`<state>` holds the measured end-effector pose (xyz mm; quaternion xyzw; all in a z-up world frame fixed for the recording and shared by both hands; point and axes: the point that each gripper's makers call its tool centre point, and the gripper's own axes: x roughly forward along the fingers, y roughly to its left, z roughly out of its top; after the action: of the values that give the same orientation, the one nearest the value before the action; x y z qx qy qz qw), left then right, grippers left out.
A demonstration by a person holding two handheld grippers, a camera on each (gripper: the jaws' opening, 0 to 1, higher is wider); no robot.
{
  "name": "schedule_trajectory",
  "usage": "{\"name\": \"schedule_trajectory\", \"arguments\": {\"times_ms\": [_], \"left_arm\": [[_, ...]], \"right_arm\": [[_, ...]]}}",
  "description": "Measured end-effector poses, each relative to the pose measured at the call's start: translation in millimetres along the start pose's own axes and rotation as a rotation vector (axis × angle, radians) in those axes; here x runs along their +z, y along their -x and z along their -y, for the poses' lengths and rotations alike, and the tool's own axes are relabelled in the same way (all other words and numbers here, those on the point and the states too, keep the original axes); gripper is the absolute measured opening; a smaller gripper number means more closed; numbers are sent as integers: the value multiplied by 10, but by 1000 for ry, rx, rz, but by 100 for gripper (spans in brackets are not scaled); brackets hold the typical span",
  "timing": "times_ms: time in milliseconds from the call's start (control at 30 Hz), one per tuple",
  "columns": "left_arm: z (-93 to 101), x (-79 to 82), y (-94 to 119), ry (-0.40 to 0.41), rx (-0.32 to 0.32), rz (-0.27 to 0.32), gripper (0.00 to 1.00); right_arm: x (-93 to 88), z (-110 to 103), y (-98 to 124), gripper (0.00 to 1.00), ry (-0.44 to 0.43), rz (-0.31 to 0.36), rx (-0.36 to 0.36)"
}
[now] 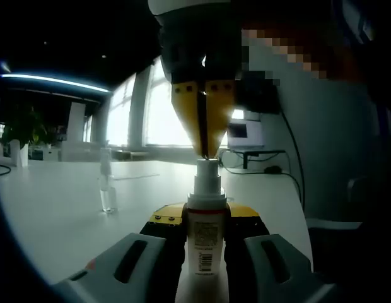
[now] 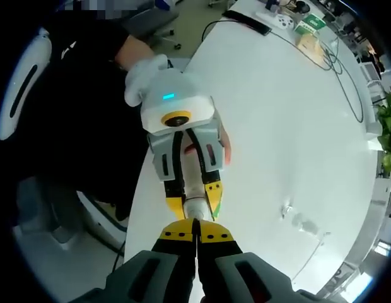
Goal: Clamp pump bottle remove cover press pump head put on cover
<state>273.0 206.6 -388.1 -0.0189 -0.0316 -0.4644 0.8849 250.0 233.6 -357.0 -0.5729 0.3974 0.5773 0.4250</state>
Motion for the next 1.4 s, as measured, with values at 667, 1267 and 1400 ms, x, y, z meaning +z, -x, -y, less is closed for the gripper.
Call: {"name": "schedule_trajectory", "arguments": {"times_ms": [667, 1267, 1400], "left_arm": [[2, 4, 0, 0, 0, 0, 14], [5, 0, -2, 0, 1, 0, 14], [0, -4, -2, 0, 1, 0, 14]], "right_arm": [[3, 9, 10, 0, 1, -7, 3], [1, -1, 11, 0, 4, -20, -2], [2, -1, 9, 0, 0, -18, -1]]}}
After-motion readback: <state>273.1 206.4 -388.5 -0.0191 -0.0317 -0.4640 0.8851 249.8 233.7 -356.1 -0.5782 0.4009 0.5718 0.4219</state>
